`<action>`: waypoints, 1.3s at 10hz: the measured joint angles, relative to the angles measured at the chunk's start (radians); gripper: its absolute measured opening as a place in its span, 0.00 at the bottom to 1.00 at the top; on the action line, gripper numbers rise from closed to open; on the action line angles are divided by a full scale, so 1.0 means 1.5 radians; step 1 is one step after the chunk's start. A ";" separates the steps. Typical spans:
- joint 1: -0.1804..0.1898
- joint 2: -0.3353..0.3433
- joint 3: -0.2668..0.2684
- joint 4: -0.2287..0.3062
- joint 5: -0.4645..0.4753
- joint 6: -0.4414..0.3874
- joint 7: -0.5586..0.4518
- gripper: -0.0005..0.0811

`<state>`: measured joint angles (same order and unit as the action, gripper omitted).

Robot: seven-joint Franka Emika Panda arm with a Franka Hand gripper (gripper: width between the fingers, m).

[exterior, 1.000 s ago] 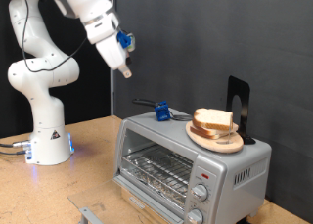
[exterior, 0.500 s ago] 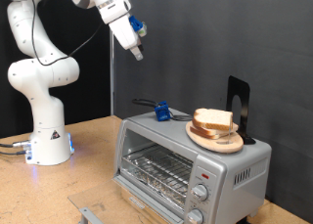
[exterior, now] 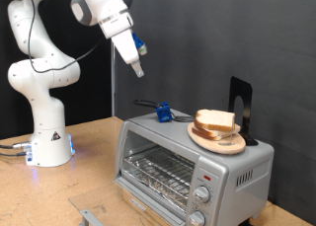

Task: Make a piece of toast with the oven

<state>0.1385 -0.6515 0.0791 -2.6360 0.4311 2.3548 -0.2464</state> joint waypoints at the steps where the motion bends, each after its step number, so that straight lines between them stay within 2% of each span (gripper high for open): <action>1: 0.009 0.009 0.011 -0.012 0.010 0.025 0.000 1.00; 3: 0.026 0.026 0.037 -0.025 0.035 0.067 0.009 1.00; 7: 0.029 0.060 0.088 -0.046 0.039 0.121 0.045 1.00; 11: 0.028 0.101 0.096 -0.048 0.047 0.174 0.055 1.00; 13: 0.026 0.122 0.094 -0.035 0.047 0.146 0.069 1.00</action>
<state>0.1772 -0.4680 0.2206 -2.6888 0.5018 2.5740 -0.1425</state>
